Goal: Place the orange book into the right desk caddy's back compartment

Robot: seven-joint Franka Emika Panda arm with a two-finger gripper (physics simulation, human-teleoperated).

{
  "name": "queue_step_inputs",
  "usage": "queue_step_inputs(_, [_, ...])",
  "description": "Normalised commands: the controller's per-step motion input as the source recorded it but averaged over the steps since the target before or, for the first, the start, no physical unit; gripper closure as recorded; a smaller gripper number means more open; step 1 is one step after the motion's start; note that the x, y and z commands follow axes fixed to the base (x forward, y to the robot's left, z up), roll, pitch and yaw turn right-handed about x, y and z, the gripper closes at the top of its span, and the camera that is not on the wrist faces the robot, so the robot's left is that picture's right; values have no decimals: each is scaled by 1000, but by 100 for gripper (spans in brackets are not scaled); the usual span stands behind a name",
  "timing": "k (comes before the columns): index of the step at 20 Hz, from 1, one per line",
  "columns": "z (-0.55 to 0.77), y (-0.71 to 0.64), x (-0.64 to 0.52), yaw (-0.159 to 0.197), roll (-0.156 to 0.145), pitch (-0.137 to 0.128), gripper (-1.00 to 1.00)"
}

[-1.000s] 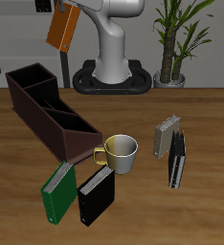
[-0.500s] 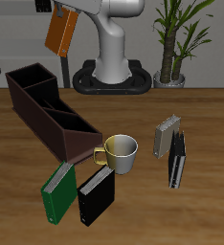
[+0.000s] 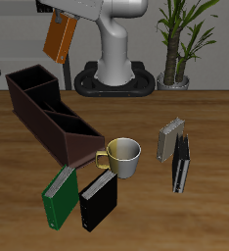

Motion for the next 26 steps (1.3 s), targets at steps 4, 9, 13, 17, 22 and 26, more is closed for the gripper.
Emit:
queue_step_inputs(4, [-74,-12,56,-3,-2,2,100])
queue_step_inputs(9, [-92,1,83,-4,8,17,100])
queue_step_inputs(13, [-107,67,71,1,9,5,100])
queue_step_inputs(17, [-93,-41,52,-4,1,3,100])
queue_step_inputs(22, [-100,-90,26,-10,-12,8,100])
queue_step_inputs(26, [-101,-11,24,5,4,14,100])
